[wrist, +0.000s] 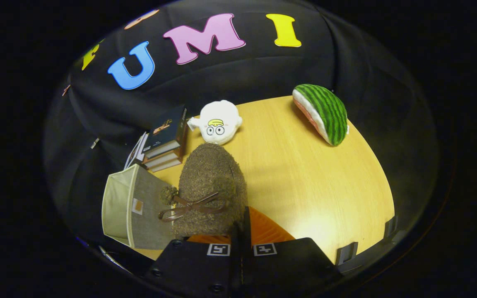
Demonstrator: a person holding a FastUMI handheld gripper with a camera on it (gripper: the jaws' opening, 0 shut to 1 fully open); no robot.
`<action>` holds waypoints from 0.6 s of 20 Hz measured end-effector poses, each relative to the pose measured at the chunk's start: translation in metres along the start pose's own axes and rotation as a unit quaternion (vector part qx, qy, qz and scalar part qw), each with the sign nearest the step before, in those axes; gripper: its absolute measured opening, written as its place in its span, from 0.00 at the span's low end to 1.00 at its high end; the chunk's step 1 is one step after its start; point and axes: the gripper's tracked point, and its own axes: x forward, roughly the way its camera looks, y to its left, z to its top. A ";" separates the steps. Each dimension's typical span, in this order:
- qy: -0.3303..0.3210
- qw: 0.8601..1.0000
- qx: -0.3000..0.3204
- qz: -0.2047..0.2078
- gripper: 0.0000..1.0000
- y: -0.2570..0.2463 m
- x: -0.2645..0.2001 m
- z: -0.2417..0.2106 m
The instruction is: Open the storage box then place both shoes into the box .Put the left shoe in first, then the right shoe, with the right side of both shoes facing outward in a uniform manner.
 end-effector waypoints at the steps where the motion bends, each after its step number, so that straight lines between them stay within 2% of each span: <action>1: -0.007 1.000 -0.004 0.003 0.06 0.013 -0.003 0.004; 12: 0.024 0.998 -0.041 0.051 0.06 0.168 0.002 -0.015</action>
